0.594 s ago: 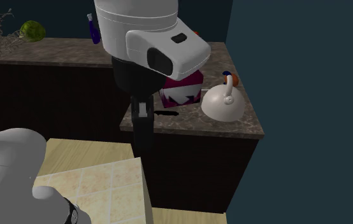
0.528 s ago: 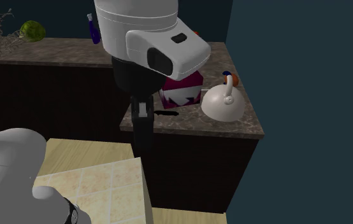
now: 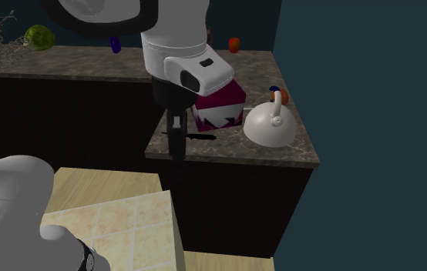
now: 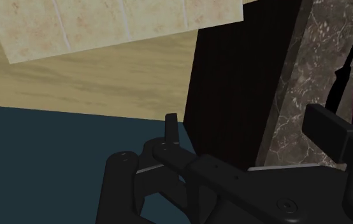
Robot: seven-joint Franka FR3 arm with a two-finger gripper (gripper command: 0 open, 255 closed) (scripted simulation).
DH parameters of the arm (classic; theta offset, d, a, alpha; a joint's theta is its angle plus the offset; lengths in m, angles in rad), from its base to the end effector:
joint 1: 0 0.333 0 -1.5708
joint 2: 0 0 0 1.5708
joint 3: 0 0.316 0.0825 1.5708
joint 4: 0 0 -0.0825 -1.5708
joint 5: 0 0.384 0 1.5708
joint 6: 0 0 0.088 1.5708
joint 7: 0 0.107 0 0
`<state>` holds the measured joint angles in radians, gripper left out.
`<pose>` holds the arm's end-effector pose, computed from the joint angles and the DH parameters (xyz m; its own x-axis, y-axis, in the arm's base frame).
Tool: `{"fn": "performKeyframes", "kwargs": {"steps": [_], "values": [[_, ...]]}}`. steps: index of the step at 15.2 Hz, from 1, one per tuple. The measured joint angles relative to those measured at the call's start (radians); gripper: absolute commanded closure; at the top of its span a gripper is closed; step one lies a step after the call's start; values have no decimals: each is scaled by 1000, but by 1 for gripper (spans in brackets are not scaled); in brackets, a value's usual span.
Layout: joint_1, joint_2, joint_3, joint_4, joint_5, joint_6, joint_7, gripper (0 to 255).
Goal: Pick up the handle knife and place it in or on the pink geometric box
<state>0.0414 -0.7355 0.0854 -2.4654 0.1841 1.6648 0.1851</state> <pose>0.3180 0.0630 0.5305 0.9910 -0.1001 -0.0890 -0.1097 -0.9879 -0.1096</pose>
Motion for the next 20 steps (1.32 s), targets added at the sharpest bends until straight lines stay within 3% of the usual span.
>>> {"fn": "performKeyframes", "kwargs": {"steps": [6,13,20], "values": [[39,71,145,-46,81,145,157,0],[68,225,316,-26,136,311,351,0],[49,488,487,81,76,487,576,0]]}}
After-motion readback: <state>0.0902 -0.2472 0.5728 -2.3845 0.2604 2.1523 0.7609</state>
